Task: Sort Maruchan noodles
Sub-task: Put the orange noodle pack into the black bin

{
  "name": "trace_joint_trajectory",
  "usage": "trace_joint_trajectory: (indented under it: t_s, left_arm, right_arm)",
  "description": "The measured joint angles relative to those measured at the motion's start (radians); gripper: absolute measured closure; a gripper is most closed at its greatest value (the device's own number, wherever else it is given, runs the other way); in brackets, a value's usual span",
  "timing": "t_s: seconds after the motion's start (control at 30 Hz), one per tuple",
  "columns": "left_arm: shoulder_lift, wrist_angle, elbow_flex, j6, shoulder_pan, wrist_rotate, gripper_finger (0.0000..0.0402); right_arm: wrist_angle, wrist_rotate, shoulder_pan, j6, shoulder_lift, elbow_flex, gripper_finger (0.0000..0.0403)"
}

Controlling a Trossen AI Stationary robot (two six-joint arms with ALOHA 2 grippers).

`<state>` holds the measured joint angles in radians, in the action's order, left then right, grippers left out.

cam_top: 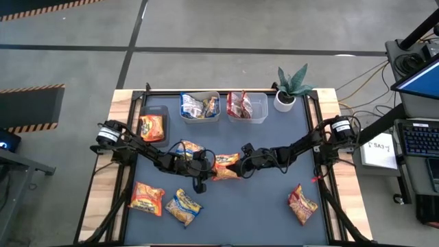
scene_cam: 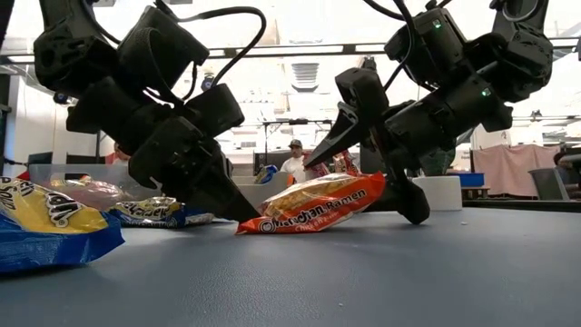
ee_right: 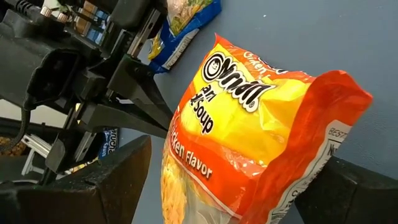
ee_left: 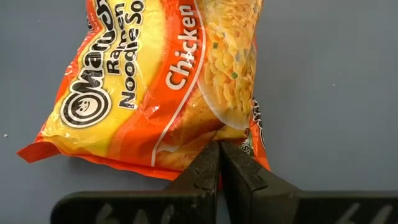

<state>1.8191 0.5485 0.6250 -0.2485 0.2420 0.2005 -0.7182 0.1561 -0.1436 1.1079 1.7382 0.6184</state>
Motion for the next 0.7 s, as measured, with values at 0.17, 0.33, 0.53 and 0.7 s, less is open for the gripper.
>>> trace_joint_trajectory:
  t_s: [0.17,0.33,0.53,0.7]
  left_arm:
    - [0.000,0.004,0.000,0.000,0.000,0.000,0.0401]
    - [0.000,0.007,0.000,0.000,0.000,0.000,0.0402]
    - [-0.007,0.009,0.000,0.003,0.000,-0.001,0.0402]
    - [-0.065,-0.014,-0.001,0.013,0.000,0.000,0.0401]
  right_arm:
    - [0.004,0.002,0.000,0.013,0.000,0.001,0.0134]
    - [0.006,0.001,0.000,-0.001,0.000,0.001,0.0217]
    - [0.002,0.003,0.001,-0.053,0.000,-0.001,0.0264]
    - [0.006,0.008,0.001,-0.166,-0.002,-0.001,0.0268]
